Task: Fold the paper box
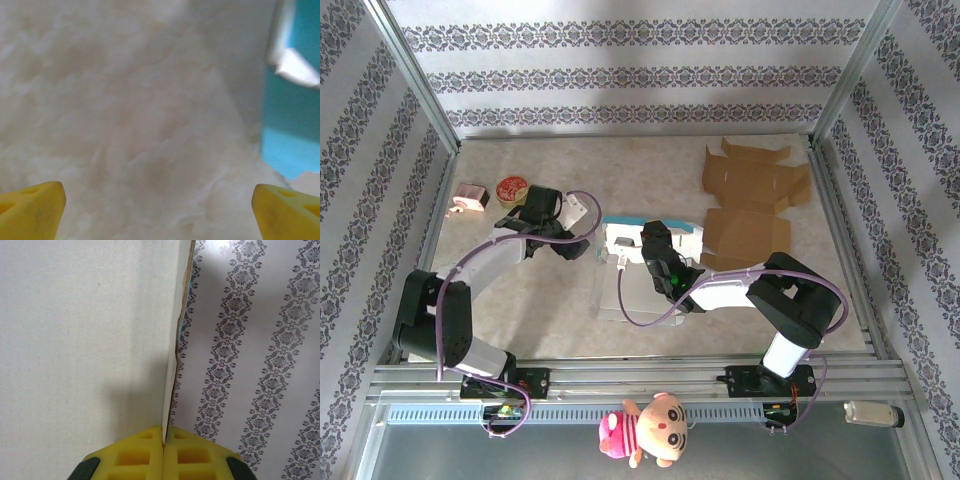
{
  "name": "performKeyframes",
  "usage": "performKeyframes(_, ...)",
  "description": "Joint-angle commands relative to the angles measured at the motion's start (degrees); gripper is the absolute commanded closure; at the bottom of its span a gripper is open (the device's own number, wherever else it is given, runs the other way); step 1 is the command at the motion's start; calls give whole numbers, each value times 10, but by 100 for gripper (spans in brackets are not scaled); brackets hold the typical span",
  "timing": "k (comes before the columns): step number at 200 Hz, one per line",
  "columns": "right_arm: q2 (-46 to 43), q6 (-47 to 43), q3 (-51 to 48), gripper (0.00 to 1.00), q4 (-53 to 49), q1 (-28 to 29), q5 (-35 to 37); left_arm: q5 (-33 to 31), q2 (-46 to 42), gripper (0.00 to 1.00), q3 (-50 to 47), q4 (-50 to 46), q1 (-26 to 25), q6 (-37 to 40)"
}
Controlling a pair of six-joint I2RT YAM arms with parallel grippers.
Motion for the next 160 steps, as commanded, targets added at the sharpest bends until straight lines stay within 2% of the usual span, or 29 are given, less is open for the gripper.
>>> performKeyframes(1,-7,-8,-12,96,10,1,-3,108,21,5,41,-54,0,41)
performKeyframes(41,-8,-10,-11,95,11,2,-8,121,71,21,82,-69,-3,39)
performKeyframes(67,-7,-11,-9,95,11,2,-11,154,86,28,92,-64,-8,29)
performKeyframes(127,-1,-8,-5,95,11,4,-12,190,118,29,104,-45,-31,-10)
performKeyframes(160,-3,-8,-5,95,12,6,-10,154,144,29,112,-34,-37,-61)
